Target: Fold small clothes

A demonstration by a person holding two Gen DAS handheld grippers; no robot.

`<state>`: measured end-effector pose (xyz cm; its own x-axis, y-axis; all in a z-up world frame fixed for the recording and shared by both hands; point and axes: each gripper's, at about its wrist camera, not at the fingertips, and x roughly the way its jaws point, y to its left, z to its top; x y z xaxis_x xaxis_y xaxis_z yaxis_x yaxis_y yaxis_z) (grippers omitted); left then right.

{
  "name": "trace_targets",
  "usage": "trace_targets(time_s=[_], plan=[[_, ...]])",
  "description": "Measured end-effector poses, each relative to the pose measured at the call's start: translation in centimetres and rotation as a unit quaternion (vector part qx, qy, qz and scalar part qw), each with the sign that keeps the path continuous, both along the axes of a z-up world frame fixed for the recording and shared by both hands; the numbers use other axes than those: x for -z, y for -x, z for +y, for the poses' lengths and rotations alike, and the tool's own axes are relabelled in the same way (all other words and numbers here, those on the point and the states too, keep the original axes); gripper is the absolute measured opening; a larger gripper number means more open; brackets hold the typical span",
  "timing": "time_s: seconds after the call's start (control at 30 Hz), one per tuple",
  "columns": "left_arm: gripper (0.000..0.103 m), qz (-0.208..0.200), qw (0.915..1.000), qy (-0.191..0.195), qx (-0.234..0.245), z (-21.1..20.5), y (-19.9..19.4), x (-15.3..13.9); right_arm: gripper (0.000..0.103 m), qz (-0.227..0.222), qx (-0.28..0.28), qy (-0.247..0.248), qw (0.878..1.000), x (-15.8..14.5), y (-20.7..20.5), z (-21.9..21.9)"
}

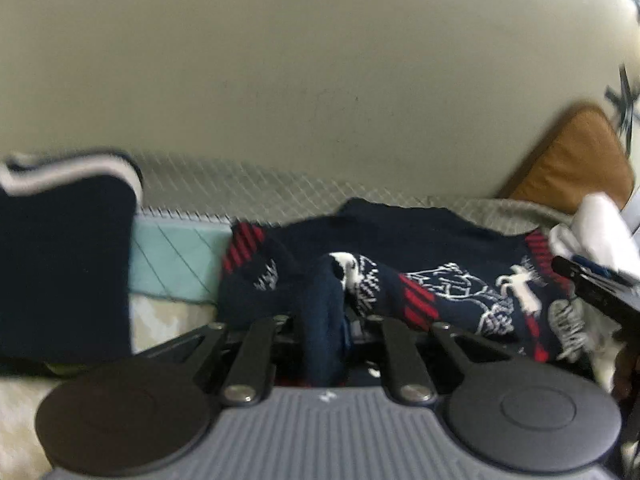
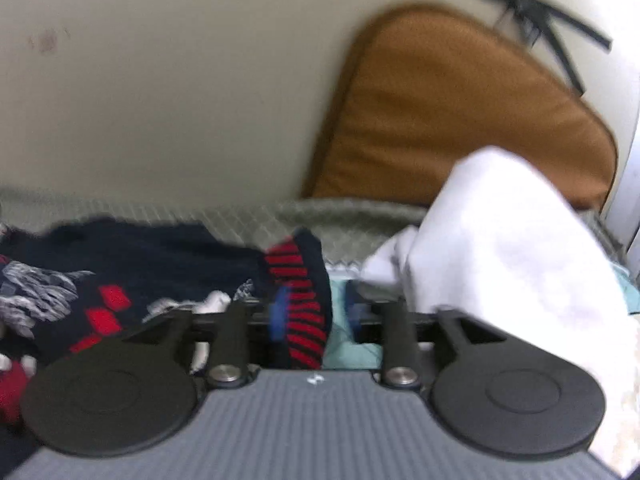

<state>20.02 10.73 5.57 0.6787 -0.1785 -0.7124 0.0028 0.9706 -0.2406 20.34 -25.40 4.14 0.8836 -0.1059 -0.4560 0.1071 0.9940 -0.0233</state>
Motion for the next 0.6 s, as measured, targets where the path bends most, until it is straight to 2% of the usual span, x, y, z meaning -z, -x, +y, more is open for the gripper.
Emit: trace_targets(time_s=[0.1,0.2,0.33,0.4,0.43,0.5,0.6], plan=[[0.022,0.000,0.9993,0.036,-0.006,1.4,0.3,-0.8,0.045,-0.029,-0.031,-0.064,0.997,-1.7,2.4,-0.3],[0.021,0.012,0.9975,0.069,-0.007,2.4,0.1,-1.7,0.043,-0.014,-0.109,-0.123,0.986,-2.1,3.3,1.3],[0.018,0.014,0.9946,0.103,0.009,2.3,0.6,-3.2,0.029,0.008,-0.196,-0.147,0.970,-0.8,3.3,4.5],[0.016,0.013,0.9918,0.125,0.023,1.8,0.9,-4.2,0.028,0.060,-0.198,-0.122,0.971,1.1,1.8,6.3],[0.016,0.012,0.9902,0.135,0.032,1.4,1.1,-4.8,0.030,0.052,-0.189,-0.131,0.972,1.6,1.9,6.5],[0.016,0.005,0.9895,0.135,0.050,0.0,1.4,-5.9,0.030,0.058,-0.184,-0.182,0.964,2.0,0.5,5.0],[0.015,-0.004,0.9875,0.130,0.089,-3.2,1.5,-7.6,0.030,0.066,-0.177,-0.261,0.947,2.5,0.2,2.2]])
